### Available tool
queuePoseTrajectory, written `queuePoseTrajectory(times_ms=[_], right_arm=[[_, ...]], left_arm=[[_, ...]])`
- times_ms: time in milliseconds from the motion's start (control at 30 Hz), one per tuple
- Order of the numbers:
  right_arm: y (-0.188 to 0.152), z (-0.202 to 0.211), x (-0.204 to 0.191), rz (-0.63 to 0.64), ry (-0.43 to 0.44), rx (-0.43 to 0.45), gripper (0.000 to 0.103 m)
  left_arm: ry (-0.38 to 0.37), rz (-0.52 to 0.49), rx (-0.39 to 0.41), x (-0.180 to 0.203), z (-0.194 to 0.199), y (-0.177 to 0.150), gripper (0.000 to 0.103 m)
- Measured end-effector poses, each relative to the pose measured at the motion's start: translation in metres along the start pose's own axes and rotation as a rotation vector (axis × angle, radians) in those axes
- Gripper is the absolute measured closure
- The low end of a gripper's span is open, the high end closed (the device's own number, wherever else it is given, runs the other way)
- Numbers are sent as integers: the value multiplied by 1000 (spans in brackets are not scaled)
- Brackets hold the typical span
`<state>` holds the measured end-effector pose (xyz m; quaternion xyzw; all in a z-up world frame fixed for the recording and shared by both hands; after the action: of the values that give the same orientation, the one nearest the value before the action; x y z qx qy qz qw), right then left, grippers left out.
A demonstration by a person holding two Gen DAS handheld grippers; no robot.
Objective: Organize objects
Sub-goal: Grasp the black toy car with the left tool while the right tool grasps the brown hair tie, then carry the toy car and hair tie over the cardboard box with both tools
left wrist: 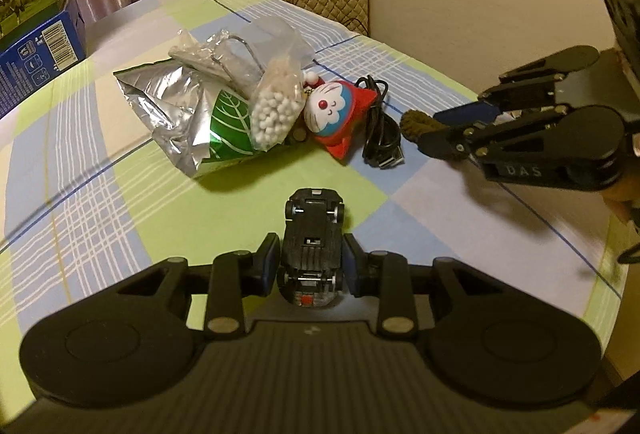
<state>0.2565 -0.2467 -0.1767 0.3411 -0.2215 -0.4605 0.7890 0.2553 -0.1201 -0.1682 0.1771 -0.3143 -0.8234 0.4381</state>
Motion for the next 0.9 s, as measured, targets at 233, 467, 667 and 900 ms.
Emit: queuePoseTrajectory(times_ms=[233,467,667,900], right_arm=[[0,12,-3,-12,-14,-6,87],[3,29,-13,-3,-9,-16,87],[15,44,-28,1,1,-15,87],[25,57,-44,18,15,-4,87]], left_arm=[[1,0,-22,-1,-1,2,75],[2,29,-24,-8,17,5,76],[22,37,-19,-16,41,6,76],[42,48,-10,-28,69,3,76]])
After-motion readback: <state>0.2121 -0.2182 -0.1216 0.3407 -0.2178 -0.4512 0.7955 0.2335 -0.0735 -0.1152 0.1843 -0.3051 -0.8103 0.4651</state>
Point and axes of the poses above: each gripper's, at about its wrist camera, not at the fingertips, and z roughly against the way its jaws point, x to its right, y to its top, the point moved 6 cm from there along -z, roughly the way its jaws point, and after that the axes turned 5 degrees about x, right-handed, at the moved point
